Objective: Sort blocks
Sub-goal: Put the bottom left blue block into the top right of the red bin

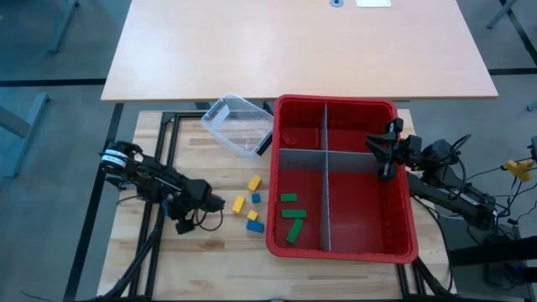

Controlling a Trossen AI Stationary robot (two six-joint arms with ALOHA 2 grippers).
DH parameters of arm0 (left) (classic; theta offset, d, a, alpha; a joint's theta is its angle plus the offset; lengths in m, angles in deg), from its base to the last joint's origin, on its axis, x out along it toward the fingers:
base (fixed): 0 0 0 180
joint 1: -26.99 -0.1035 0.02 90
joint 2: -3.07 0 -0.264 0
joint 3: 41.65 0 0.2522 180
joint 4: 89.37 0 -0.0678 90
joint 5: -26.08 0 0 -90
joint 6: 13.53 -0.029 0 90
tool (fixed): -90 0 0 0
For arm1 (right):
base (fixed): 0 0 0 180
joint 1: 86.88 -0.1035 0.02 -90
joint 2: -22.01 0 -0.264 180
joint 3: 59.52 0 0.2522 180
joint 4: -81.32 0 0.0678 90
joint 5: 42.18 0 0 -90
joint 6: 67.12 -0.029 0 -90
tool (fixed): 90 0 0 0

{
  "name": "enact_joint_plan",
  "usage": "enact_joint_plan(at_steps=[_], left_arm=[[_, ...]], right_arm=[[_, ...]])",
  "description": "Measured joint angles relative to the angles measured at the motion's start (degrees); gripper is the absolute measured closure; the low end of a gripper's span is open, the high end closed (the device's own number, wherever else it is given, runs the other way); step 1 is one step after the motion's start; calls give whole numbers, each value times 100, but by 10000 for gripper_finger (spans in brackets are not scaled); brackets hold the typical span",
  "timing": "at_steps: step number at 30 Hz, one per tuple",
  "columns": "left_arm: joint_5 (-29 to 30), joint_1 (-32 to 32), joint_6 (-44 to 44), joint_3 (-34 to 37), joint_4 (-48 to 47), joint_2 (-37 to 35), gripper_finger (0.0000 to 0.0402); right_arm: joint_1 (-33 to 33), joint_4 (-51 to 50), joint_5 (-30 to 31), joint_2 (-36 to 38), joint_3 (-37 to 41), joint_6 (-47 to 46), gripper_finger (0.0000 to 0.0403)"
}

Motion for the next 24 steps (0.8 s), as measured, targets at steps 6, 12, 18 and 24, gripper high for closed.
enact_joint_plan(at_steps=[6, 12, 18, 24], left_arm=[[331, -2, -17, -384, 402, 4, 402], [994, -2, -3, -964, 122, 2, 402], [2149, -164, 588, -1277, -736, 0, 402], [2354, -829, 1226, -1237, -664, -2, 397]], right_arm=[[0, 20, 7, 2, 0, 79, 353], [-1, 60, 46, 0, 0, 105, 349], [-1, 121, 46, 2, 0, 102, 338], [-2, 177, 46, 2, 0, 74, 330]])
